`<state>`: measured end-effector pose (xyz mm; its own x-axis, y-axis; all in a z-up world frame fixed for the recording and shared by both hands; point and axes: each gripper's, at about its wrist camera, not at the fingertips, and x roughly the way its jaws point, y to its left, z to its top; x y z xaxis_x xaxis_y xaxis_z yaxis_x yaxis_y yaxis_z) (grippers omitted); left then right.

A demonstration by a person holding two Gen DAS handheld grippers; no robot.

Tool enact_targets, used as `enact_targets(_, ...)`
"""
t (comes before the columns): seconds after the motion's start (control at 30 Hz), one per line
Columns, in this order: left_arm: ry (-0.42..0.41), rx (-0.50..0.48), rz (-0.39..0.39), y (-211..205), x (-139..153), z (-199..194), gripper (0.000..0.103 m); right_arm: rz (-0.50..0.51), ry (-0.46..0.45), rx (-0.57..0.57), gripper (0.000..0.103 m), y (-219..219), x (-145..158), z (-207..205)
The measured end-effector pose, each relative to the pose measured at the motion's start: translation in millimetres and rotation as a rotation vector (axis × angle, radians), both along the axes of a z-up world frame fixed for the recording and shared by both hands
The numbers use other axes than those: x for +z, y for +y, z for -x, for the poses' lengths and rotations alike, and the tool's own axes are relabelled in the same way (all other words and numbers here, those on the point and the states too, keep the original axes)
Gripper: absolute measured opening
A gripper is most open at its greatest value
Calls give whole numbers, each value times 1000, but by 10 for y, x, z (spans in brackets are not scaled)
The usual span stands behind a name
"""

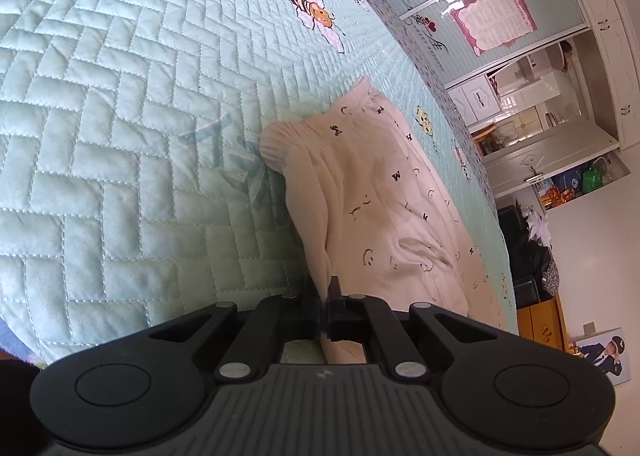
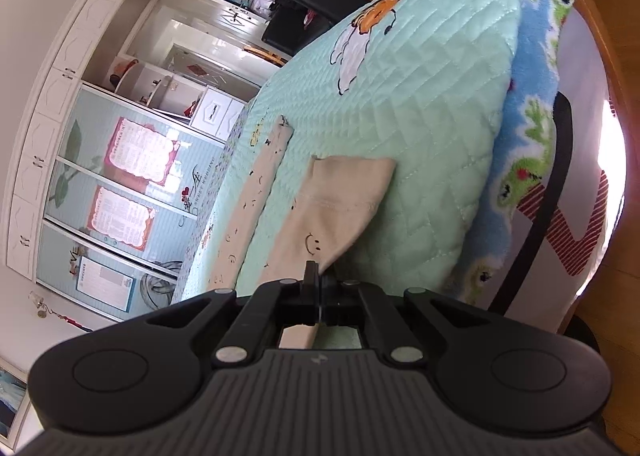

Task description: Fold clothes

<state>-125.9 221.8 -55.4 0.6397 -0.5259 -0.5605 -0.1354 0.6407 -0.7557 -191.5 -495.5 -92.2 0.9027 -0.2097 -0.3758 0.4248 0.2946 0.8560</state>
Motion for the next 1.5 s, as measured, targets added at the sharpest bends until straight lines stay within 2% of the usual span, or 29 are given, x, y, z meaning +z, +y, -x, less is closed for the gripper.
enact_targets(0.27, -72, 8, 31, -1, 324, -71, 1, 22, -64, 13, 1, -66, 308, -143)
enact_targets(0.5, -108, -7, 8, -99, 615, -251, 1, -74, -93, -15, 1, -188, 511, -343)
enact_targets(0.77, -183, -11, -29, -245, 1063, -620, 2, -121, -140, -10, 2, -360, 781, -713)
enact_targets(0.9, -186, -6, -61, -364, 1161, -939, 2, -112, -155, -11, 2, -453, 944, -979)
enact_targets(1.2, -125, -13, -125, -684, 1158, -1845, 2, -150, -135, -32, 2, -709, 1057, -1777)
enact_targets(1.43, -2, -39, -176, -949, 894, -2462, 5, -241, -62, -85, 2, -986, 846, -2266)
enact_targets(1.5, 21, -41, -195, -986, 817, -2569, 10, -252, -32, -100, 2, -1001, 798, -2366)
